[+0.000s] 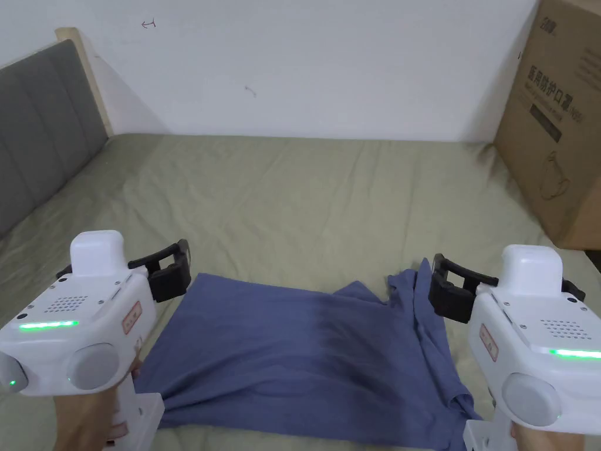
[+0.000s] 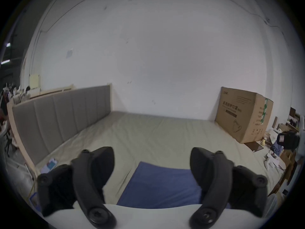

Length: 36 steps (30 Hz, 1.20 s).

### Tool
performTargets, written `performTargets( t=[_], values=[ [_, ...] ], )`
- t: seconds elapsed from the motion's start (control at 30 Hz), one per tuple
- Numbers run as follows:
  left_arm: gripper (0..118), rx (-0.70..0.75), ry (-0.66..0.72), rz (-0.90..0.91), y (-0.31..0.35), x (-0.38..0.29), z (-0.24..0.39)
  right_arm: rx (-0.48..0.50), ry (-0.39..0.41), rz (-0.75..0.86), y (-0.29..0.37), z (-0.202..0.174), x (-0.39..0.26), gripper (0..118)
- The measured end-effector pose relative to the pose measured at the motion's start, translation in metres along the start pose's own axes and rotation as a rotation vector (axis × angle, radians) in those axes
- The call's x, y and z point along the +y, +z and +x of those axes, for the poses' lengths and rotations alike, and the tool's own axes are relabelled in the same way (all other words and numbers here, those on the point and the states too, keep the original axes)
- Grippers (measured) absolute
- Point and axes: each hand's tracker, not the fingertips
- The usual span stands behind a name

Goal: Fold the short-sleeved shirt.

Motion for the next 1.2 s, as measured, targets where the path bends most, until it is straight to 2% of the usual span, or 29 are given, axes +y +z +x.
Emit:
performTargets(
  t=[0.03,0.07,0.13,0.17,0.23,0.37,0.5,0.7,0.87,0.9,0.93,0.97,1.0,1.03,1.2],
  values=[
    [83,-0.007,0.002,0.008,0.001,0.001,0.006,-0.009,0.014,0.028,0.003,-0.003,0.002,91],
    [58,-0.013,-0.002,0.014,0.002,0.001,0.011,-0.021,0.027,0.051,0.006,-0.007,0.003,64],
    [7,-0.047,0.006,0.013,0.003,-0.001,0.018,-0.049,0.058,0.089,0.008,-0.013,0.003,19],
    [0,-0.056,0.013,0.017,0.004,-0.002,0.019,-0.052,0.059,0.095,0.009,-0.014,0.003,0],
    [0,-0.103,0.035,0.026,0.005,-0.004,0.020,-0.062,0.039,0.117,0.011,-0.015,0.003,0],
    [0,-0.091,0.005,-0.010,-0.008,-0.007,0.020,-0.066,0.039,0.110,0.003,-0.014,0.004,0],
    [0,-0.103,0.010,-0.110,-0.041,-0.011,0.012,-0.072,0.044,0.091,-0.012,-0.011,0.004,0],
    [0,-0.128,0.018,-0.359,-0.134,-0.023,-0.007,-0.087,0.062,0.050,-0.043,-0.012,-0.001,0],
    [0,-0.056,0.065,-0.581,-0.230,-0.049,-0.027,-0.099,0.071,0.004,-0.077,-0.012,-0.009,0],
    [6,-0.043,0.074,-0.629,-0.248,-0.056,-0.030,-0.102,0.073,-0.007,-0.085,-0.012,-0.012,0],
    [25,-0.032,0.092,-0.669,-0.266,-0.063,-0.034,-0.106,0.074,-0.020,-0.093,-0.011,-0.015,0],
    [67,-0.009,0.109,-0.721,-0.283,-0.071,-0.037,-0.107,0.076,-0.035,-0.100,-0.010,-0.018,0],
    [92,0.014,0.124,-0.773,-0.298,-0.079,-0.040,-0.109,0.077,-0.053,-0.109,-0.010,-0.021,0],
    [103,0.027,0.116,-0.795,-0.311,-0.087,-0.043,-0.112,0.077,-0.069,-0.117,-0.009,-0.025,0],
    [104,0.050,0.027,-0.849,-0.360,-0.118,-0.046,-0.127,0.071,-0.131,-0.148,-0.001,-0.043,0]
  ],
)
